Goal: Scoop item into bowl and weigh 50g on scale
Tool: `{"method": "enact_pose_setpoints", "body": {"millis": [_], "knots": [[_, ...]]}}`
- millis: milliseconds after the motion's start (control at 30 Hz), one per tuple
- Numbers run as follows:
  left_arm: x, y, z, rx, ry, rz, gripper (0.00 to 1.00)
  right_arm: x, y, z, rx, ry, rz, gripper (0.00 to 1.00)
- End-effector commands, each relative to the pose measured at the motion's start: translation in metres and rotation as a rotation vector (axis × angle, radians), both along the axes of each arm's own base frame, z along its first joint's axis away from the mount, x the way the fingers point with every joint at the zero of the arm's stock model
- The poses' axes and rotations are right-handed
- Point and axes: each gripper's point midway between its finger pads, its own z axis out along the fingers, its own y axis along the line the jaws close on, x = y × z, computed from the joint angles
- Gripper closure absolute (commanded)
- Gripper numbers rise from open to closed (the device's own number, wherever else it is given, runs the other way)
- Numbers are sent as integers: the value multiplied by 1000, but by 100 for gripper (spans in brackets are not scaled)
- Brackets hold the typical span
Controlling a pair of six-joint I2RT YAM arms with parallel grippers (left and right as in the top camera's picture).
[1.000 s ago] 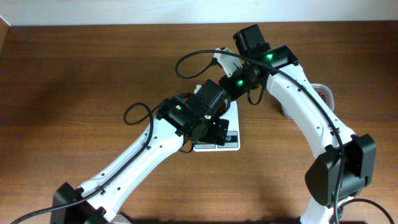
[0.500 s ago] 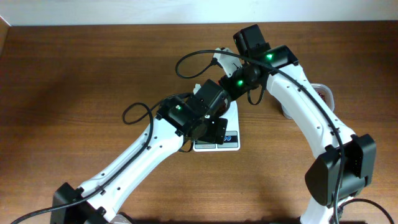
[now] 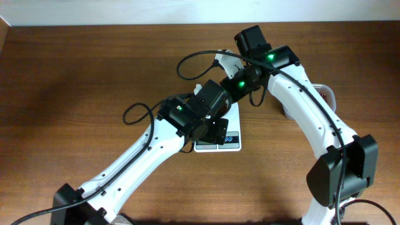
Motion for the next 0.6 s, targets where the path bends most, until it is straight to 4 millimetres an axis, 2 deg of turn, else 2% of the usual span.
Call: {"method": "enact_pose_setpoints", "body": {"millis": [0, 33, 133, 167, 200, 233, 367, 467, 500, 567], "knots": [[3, -1, 2, 5, -12, 9, 1, 3, -1, 19, 12, -42, -23, 96], [3, -1, 2, 5, -12, 8, 1, -1, 3, 21, 40, -22, -11, 96], [3, -1, 2, 5, -12, 8, 1, 5, -7, 17, -18, -40, -55, 96], [3, -1, 2, 5, -12, 8, 1, -4, 7, 21, 40, -44, 57, 96], [3, -1, 2, 5, -12, 9, 1, -2, 3, 19, 9, -53, 44, 96], [3, -1, 2, 5, -12, 8, 1, 5, -5, 16, -27, -45, -58, 96], [3, -1, 2, 5, -12, 9, 1, 5, -2, 18, 1, -39, -52, 96], [3, -1, 2, 5, -12, 9, 1, 2, 4, 20, 30, -34, -23, 96], [3, -1, 2, 5, -12, 9, 1, -7, 12, 22, 46, -53, 97, 96], [3, -1, 2, 5, -12, 9, 1, 4, -2, 16, -16, -40, -53, 96]]}}
